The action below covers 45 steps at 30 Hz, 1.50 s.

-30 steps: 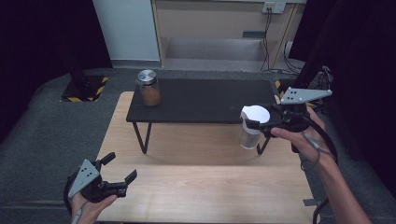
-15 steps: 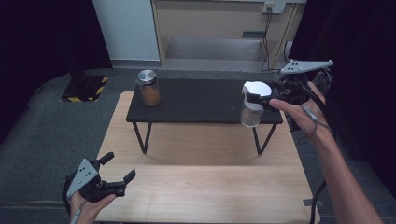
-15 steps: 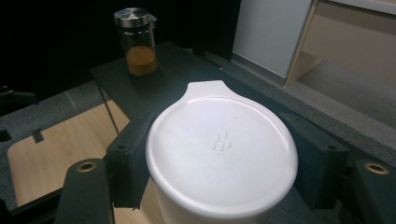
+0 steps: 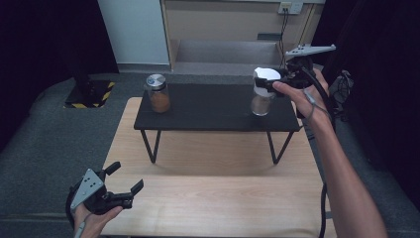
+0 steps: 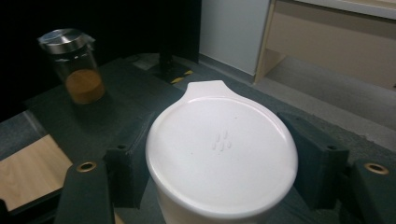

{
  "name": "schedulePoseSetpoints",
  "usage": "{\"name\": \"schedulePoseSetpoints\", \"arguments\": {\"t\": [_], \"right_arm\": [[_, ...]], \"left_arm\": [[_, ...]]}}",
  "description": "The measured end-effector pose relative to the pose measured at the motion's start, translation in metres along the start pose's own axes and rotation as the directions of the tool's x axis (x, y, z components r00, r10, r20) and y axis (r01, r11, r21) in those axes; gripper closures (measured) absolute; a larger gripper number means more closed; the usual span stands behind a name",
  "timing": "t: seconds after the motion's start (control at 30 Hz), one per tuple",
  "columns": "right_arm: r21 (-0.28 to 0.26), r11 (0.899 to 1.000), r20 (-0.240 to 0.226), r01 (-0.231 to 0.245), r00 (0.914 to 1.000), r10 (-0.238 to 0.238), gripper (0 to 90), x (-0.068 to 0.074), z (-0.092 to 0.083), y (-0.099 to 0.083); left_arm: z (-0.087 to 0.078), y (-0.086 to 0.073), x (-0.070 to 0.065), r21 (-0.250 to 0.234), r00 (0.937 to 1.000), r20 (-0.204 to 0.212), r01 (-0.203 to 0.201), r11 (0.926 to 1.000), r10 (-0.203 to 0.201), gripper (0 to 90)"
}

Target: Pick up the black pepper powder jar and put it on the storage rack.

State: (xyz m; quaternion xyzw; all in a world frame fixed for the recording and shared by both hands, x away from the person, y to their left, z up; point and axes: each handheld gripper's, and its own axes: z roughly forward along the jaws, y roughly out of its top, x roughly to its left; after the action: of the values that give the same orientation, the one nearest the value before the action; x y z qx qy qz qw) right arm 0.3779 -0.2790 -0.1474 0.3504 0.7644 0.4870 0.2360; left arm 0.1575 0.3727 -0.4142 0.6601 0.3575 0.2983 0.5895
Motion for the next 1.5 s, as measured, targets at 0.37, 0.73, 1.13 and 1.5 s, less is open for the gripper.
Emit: {"name": "schedulePoseSetpoints", "arguments": {"t": [0.37, 0.73, 1.13, 1.5], "right_arm": [[0.027, 0.999, 0.081, -0.027, 0.9964, 0.025, 31.5, 0.004, 0.036, 0.006], [0.064, 0.998, 0.068, -0.028, 0.9974, 0.024, 31.5, 0.005, 0.053, 0.008], [0.041, 0.997, 0.048, -0.069, 0.9966, 0.067, 18.6, 0.001, 0.056, 0.002], [-0.041, 0.995, 0.037, -0.094, 0.9947, 0.096, 3.7, 0.001, 0.037, -0.006]], "left_arm": [[-0.001, 0.0, 0.001, 0.001, 1.0, -0.001, 0.001, 1.0, -0.001, 0.0], [-0.001, 0.0, 0.002, 0.003, 1.0, -0.002, 0.0, 1.0, 0.0, 0.0], [-0.002, 0.0, 0.002, -0.002, 1.0, -0.004, 0.0, 1.0, 0.0, 0.0], [-0.002, 0.0, 0.001, -0.008, 1.0, -0.001, 0.003, 1.0, -0.003, 0.0]]}}
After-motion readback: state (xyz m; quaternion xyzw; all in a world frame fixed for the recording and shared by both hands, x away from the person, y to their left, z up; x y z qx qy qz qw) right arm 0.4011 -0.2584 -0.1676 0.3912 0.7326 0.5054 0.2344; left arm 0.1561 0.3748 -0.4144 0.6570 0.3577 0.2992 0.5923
